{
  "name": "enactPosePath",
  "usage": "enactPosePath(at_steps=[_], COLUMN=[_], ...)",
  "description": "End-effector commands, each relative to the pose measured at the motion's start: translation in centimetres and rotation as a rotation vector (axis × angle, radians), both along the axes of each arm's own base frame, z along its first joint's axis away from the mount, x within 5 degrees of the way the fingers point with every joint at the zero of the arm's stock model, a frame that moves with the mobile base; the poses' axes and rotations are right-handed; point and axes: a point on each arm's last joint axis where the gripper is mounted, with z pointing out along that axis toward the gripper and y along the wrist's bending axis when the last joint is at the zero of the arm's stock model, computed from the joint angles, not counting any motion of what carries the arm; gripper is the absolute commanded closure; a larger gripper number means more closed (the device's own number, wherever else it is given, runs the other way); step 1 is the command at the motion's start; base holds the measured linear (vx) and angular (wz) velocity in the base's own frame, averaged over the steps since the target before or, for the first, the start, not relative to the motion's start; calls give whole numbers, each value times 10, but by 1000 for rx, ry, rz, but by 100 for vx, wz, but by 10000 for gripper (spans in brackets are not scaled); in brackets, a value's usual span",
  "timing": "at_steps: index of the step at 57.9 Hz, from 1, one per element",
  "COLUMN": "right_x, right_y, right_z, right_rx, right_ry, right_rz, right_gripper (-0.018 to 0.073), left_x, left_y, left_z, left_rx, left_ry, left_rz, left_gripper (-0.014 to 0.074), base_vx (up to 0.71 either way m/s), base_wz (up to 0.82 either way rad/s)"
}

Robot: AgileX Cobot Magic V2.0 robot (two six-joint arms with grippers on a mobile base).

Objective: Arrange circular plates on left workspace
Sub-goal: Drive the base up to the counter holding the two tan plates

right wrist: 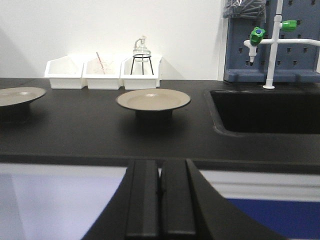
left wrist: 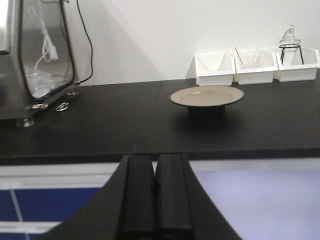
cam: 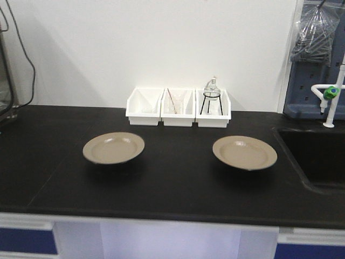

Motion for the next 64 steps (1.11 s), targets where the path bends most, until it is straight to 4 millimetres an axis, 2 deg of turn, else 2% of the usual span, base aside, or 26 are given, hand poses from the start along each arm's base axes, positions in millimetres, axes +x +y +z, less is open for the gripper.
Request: enactPosePath(at_steps=[1,38,64], right_x=[-1,-1,-1], right_y=[0,0,0], right_z=[6,6,6], right_rx=[0,0,0], right_ry=[-90,-90,-89], right_rz=[-2,-2,-2], right_gripper=[557,557,557], left_x=[-1,-1,-1], left_y=[1,1,1], left_z=[4,4,4], left_rx=[-10,-10,-10], left_ry=[-81,-81,-81], left_rz=[12,12,12], left_gripper=[594,594,594], base_vx=[53,48,30], base_wz=[-9,-13,-2])
